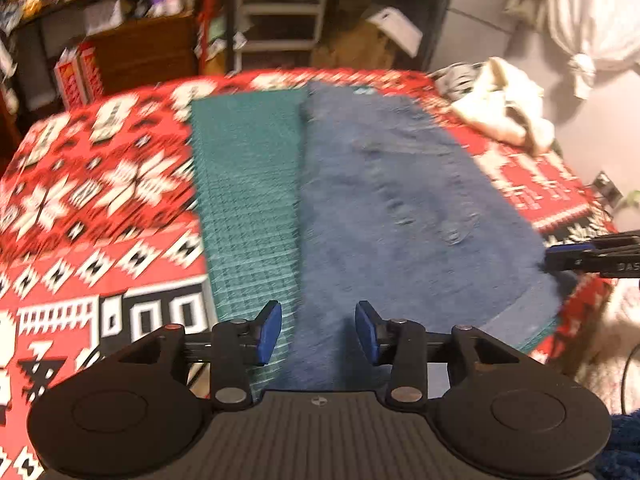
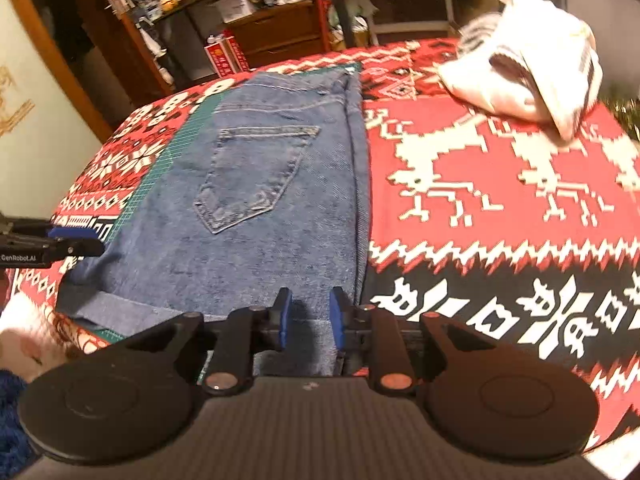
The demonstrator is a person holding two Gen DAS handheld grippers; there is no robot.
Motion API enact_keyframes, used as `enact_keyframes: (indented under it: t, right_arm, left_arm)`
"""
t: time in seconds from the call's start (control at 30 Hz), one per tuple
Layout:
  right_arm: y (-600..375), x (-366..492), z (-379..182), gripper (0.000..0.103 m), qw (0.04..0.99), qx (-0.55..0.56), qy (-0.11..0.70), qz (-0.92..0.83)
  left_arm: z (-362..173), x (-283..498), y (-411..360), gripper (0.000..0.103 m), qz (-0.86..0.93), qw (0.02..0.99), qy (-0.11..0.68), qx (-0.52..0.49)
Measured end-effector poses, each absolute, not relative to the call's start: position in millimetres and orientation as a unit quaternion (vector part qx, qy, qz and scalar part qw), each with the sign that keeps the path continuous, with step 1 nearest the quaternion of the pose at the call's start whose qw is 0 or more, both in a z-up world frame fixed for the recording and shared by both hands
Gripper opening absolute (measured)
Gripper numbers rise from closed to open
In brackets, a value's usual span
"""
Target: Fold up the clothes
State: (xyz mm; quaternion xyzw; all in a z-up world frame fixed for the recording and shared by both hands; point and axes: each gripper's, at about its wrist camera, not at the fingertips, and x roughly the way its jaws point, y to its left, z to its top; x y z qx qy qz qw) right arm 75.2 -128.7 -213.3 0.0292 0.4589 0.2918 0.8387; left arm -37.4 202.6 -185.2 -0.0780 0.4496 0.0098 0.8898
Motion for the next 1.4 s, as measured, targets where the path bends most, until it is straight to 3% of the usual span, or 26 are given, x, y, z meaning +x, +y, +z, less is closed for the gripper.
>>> enact_keyframes:
  t: [0.2,0.27,0.33,0.37,0.57,1.13,1.2,1.3,1.4]
  right_arm:
    - [-129,89,-224,0.029,0.846,0.054,0.463,0.259]
    - [-128,92,-229,0.030,0.846,0.053,0.467,0.252]
    - [-126,91,-229,0.025,0.846,0.049,0.467,0.252]
    - [-125,90,-228,0.006,0.846,0.047,0.467,0.253]
    - [-119,85,-224,0.004,0.845,0.031,0.467,0.260]
    - [-116,40,-213,0.004,0.828,0.007,0.478,0.293]
    - [-119,35,-209,0.004,0.832,0.009,0.473,0.289]
    - [-115,27,-196,0.004,0.846,-0.015,0.449,0.287]
    - [-100,22,-178,0.006,0.861,-0.058,0.407,0.301]
  left_arm:
    - [-206,-36,221,0.039,-0.003,0.871,0.471,-0.141]
    - [-207,-37,221,0.033,-0.011,0.871,0.469,-0.144]
    - [-208,-38,220,0.017,-0.020,0.869,0.471,-0.150]
    - [-209,-38,217,0.015,-0.019,0.871,0.470,-0.142]
    - [-203,-44,211,0.010,-0.011,0.877,0.467,-0.115]
    - [-195,-103,212,0.011,-0.010,0.868,0.479,-0.132]
    - [-192,-106,211,0.014,0.003,0.873,0.472,-0.127]
    - [-186,-109,212,0.030,0.021,0.880,0.459,-0.121]
    - [-178,-106,211,0.031,0.029,0.888,0.443,-0.116]
